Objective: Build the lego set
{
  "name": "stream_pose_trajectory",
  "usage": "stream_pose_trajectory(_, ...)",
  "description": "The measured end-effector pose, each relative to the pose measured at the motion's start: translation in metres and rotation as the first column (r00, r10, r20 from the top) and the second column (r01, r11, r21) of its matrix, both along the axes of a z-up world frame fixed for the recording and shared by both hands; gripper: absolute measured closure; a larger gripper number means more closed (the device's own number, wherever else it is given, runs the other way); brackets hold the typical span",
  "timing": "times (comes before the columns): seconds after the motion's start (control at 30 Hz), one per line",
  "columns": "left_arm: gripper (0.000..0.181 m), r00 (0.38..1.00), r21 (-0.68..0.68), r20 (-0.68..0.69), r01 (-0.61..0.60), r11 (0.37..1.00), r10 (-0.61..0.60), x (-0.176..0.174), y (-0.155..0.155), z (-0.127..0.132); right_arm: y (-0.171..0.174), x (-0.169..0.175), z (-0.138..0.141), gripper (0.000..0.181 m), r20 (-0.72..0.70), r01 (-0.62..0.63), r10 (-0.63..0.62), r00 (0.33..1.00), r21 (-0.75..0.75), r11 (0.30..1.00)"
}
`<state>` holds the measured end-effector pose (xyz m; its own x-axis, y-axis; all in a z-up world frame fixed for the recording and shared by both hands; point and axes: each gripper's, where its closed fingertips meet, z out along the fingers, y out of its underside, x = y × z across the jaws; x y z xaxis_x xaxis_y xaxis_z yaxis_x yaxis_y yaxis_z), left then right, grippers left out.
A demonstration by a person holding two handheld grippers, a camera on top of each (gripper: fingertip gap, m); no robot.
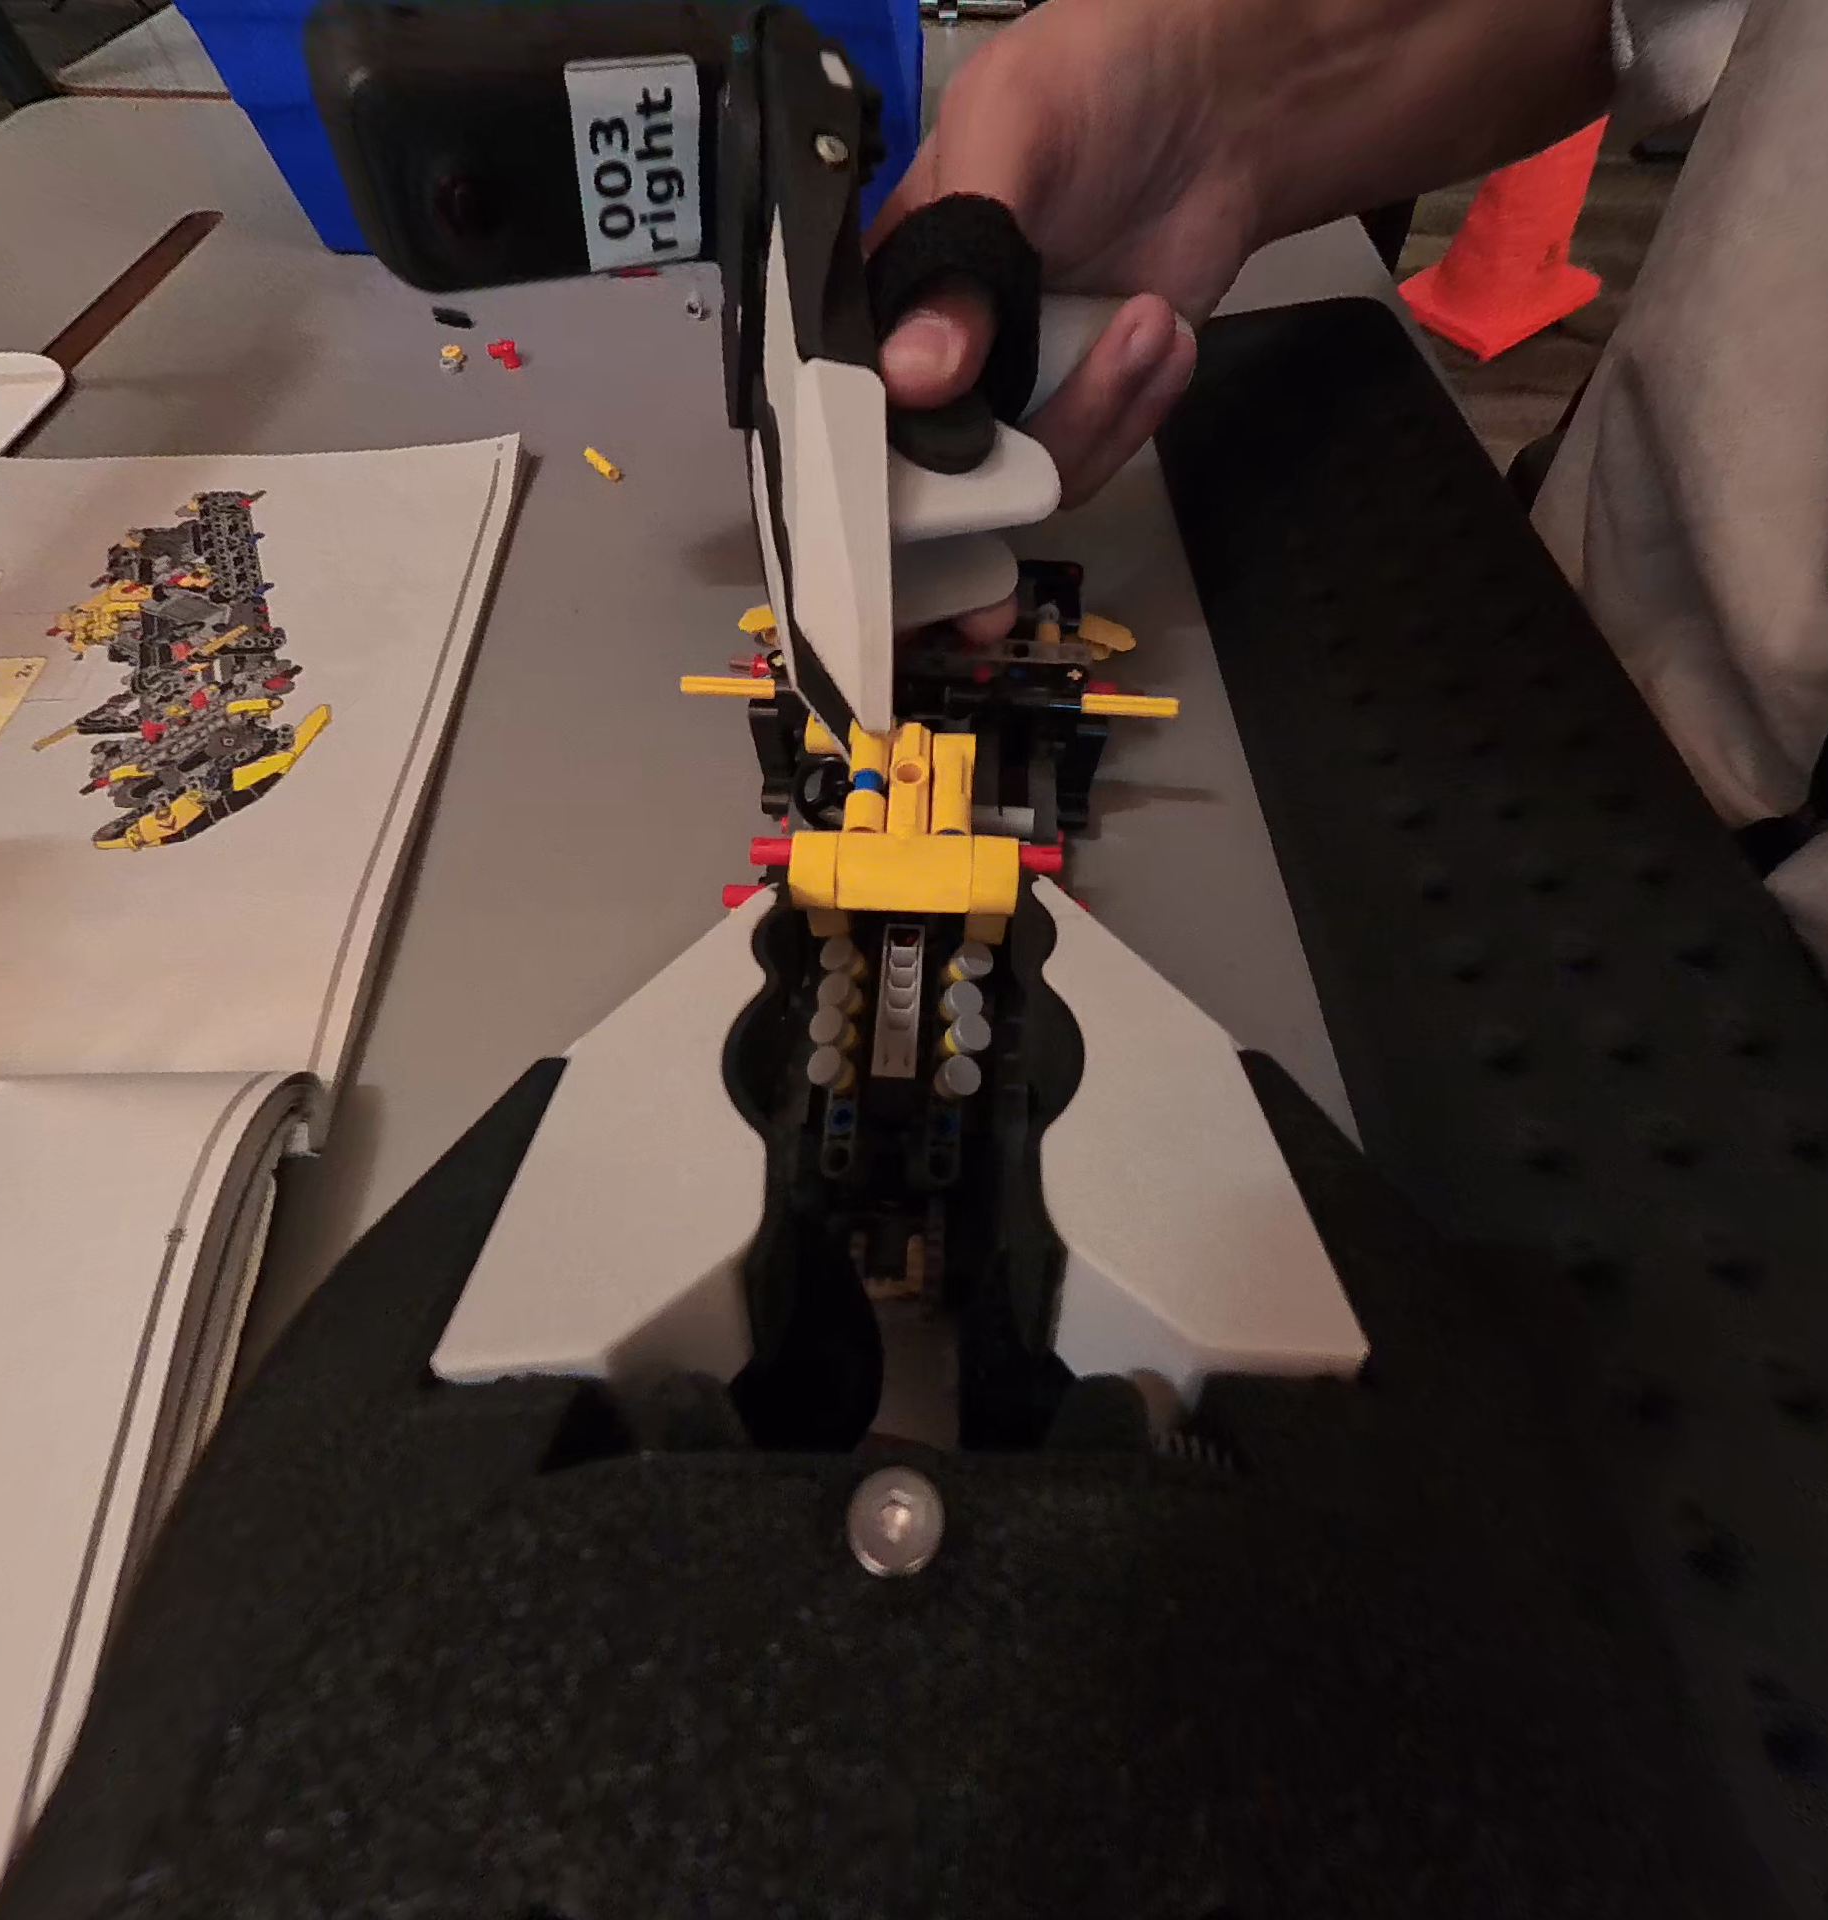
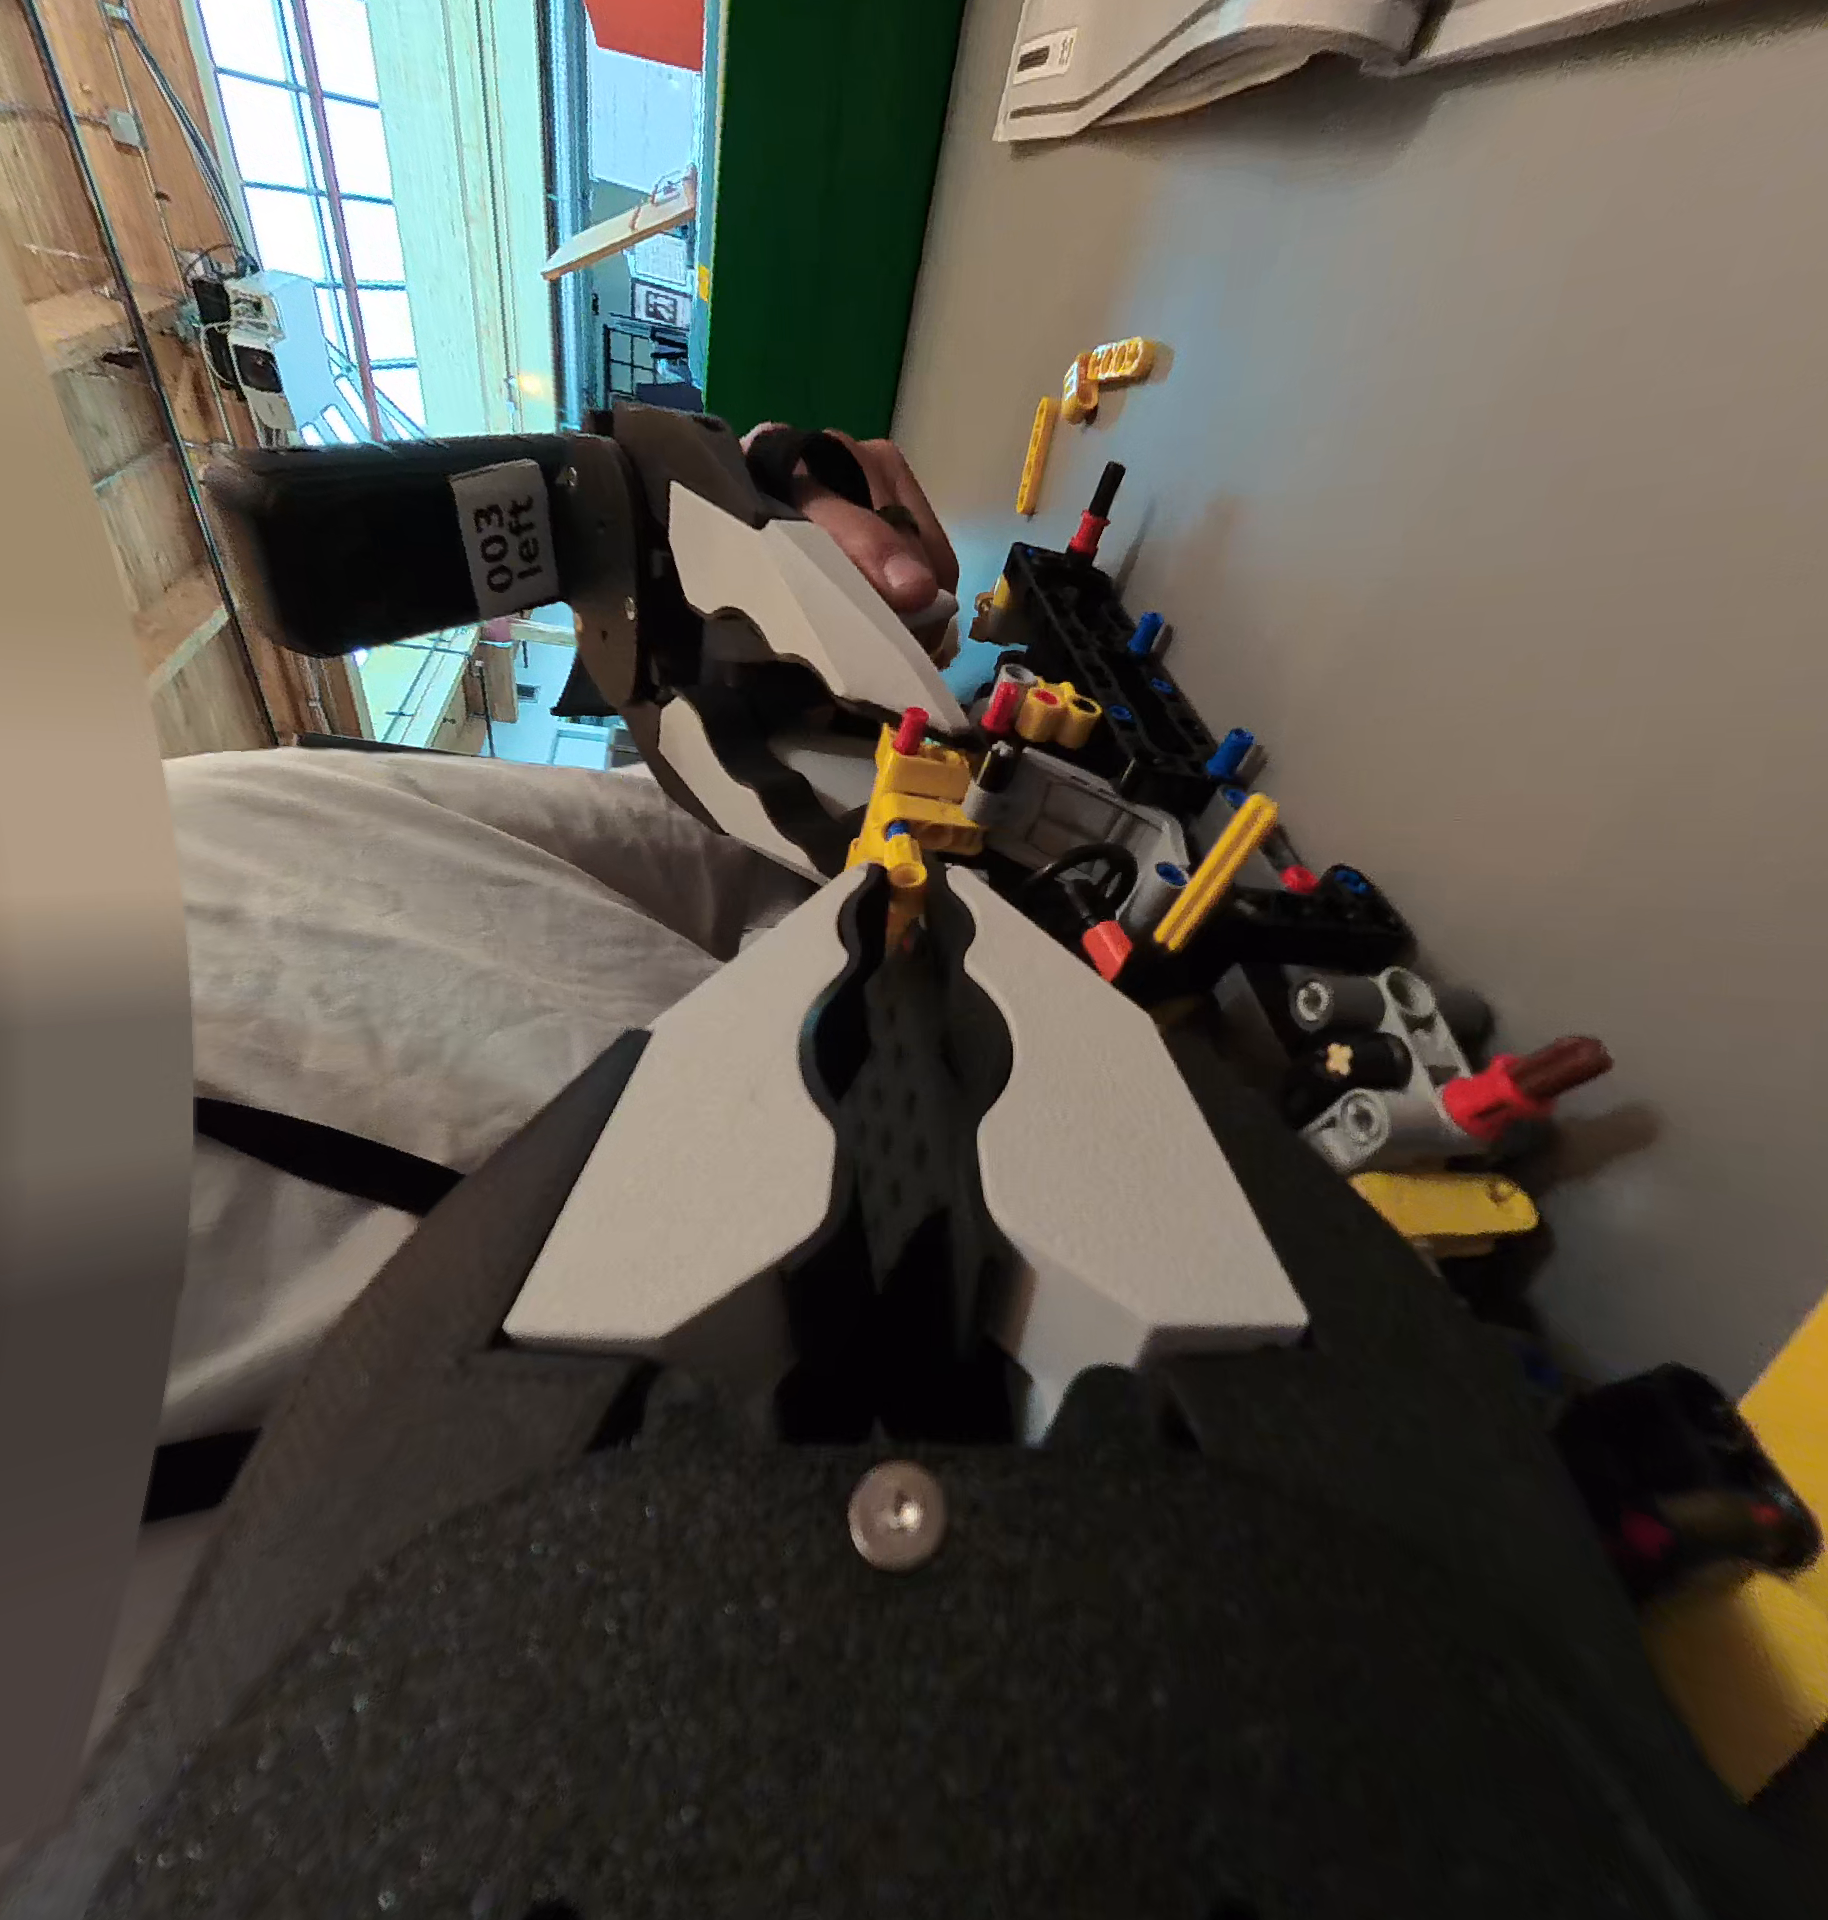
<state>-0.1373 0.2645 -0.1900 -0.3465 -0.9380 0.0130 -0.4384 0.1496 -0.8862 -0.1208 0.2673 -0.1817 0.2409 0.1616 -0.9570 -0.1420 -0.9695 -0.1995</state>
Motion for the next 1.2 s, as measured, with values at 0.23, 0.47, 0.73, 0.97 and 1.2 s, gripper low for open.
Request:
stream_pose_trajectory(0.23, 0.140, 1.000, 0.016, -0.007, 0.001, 1.000, 0.000, 0.001, -0.001, 0.000, 0.001, -0.004, 0.000, 0.175, -0.062, -0.006, 0.002, 0.998, -0.068, 0.998)
stream_pose_trajectory(0.47, 0.140, 1.000, -0.007, -0.003, 0.000, 1.000, 0.000, 0.001, -0.001, 0.000, 0.001, -0.004, 0.000, 0.174, -0.022, 0.010, -0.010, 1.000, -0.012, 1.000)
stream_pose_trajectory(0.73, 0.140, 1.000, -0.025, -0.008, -0.012, 1.000, 0.011, 0.003, -0.001, 0.000, 0.003, 0.001, 0.001, 0.173, 0.047, 0.012, -0.014, 0.999, 0.046, 0.999)
stream_pose_trajectory(0.97, 0.139, 0.999, -0.032, -0.034, -0.024, 0.999, 0.023, 0.003, -0.001, 0.000, 0.008, 0.032, 0.003, 0.163, 0.345, -0.066, -0.099, 0.933, 0.435, 0.898)
stream_pose_trajectory(1.2, 0.139, 0.998, -0.024, -0.041, -0.053, 0.998, 0.052, 0.009, -0.002, 0.000, -0.013, 0.007, -0.012, 0.136, 0.642, -0.479, -0.159, 0.750, 0.694, 0.537)
